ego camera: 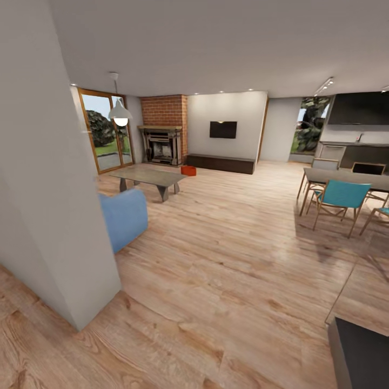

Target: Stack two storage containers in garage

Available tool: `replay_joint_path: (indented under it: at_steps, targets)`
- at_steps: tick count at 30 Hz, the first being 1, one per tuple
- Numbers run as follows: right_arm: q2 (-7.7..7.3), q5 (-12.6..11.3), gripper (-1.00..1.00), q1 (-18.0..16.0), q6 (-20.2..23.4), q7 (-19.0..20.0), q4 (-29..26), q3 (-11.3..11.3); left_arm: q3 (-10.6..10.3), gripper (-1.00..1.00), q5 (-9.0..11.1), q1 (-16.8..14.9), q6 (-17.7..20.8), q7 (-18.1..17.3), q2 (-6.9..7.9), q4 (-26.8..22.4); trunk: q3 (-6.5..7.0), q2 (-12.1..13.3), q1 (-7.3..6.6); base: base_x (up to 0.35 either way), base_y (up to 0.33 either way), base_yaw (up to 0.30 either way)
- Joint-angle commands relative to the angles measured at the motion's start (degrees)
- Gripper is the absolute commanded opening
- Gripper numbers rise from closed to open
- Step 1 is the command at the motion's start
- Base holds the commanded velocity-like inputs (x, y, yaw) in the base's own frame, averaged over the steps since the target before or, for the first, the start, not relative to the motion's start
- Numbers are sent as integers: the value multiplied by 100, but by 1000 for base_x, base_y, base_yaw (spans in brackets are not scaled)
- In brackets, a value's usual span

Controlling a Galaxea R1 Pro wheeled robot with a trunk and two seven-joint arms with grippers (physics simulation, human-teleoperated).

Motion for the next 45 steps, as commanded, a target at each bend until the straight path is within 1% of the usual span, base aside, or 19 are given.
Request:
replay_joint_path:
  at_steps: [1,15,20,40,45]
  targets:
    - [5,-54,100,-7,-27,-6,14,48,6,100,38,0,3,13,-2,-3,-11,-9,6,323,0,0]
    - [5,-53,100,-6,-27,-6,14,48,6,100,34,242,-1,13,7,-3,-11,-9,6,324,0,0]
    - [5,-53,100,-7,-27,-6,14,48,6,100,26,465,-9,13,-7,-3,-11,-9,6,324,0,0]
    - [1,-55,100,-7,-27,-6,14,48,6,100,17,487,-19,13,-14,-11,-11,-9,6,324,0,0]
    - [4,-55,100,-7,-26,-13,14,47,2,100,16,489,-19,13,-19,-11,-11,-9,6,324,0,-166]
